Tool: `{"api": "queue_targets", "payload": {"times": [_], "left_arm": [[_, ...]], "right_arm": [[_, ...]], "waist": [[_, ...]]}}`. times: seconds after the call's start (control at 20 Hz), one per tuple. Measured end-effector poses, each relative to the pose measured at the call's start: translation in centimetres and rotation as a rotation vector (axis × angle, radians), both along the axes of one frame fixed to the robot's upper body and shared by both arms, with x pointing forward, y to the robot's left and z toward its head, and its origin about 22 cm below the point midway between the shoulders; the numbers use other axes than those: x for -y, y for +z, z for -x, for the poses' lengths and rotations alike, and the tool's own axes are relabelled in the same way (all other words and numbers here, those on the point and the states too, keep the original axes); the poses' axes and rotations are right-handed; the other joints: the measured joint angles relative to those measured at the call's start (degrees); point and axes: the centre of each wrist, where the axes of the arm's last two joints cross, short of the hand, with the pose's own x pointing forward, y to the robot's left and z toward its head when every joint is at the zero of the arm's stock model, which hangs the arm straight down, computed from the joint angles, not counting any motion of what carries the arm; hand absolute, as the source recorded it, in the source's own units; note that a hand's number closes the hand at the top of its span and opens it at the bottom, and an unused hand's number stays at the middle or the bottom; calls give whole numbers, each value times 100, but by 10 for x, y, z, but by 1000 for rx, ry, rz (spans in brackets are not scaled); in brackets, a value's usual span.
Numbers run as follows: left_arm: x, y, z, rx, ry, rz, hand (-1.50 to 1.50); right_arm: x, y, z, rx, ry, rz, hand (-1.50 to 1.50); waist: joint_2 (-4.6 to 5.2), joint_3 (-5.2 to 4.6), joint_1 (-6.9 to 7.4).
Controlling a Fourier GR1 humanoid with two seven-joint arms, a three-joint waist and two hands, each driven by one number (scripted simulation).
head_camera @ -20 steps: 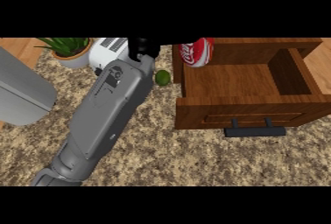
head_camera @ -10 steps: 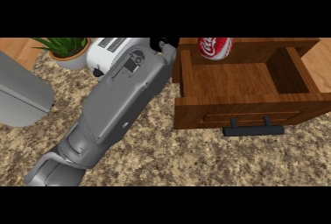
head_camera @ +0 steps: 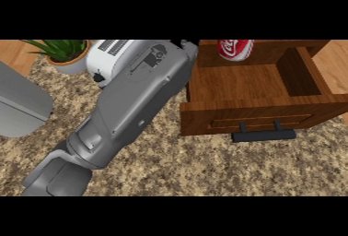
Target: Pick up the can, place it into the drawer and close the drawer
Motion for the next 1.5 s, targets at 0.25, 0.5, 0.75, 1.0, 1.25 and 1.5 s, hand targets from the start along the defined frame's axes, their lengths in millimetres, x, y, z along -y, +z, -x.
{"api": "queue_targets", "payload": {"times": [0.25,0.5,0.75,1.0,1.25,1.5], "left_arm": [[5,-4,-3,-18,16,-21,150],[9,-20,0,-38,39,-56,150],[9,-29,-2,-53,74,-95,-150],[9,-35,-2,-66,114,-112,-150],[8,-41,-3,-64,134,-119,-150],[6,-47,-3,-58,159,-110,-150]], "right_arm": [[0,1,-2,-1,7,-11,-150],[0,1,-6,-7,20,-2,-150],[1,6,-4,3,21,-2,-150],[0,9,-9,-1,41,-1,-150],[2,9,-13,1,37,2,-150],[0,8,-18,14,42,2,-150]], "waist": [[11,1,-53],[22,4,-128],[29,5,-167],[47,5,-220],[59,5,-223],[71,5,-242]]}}
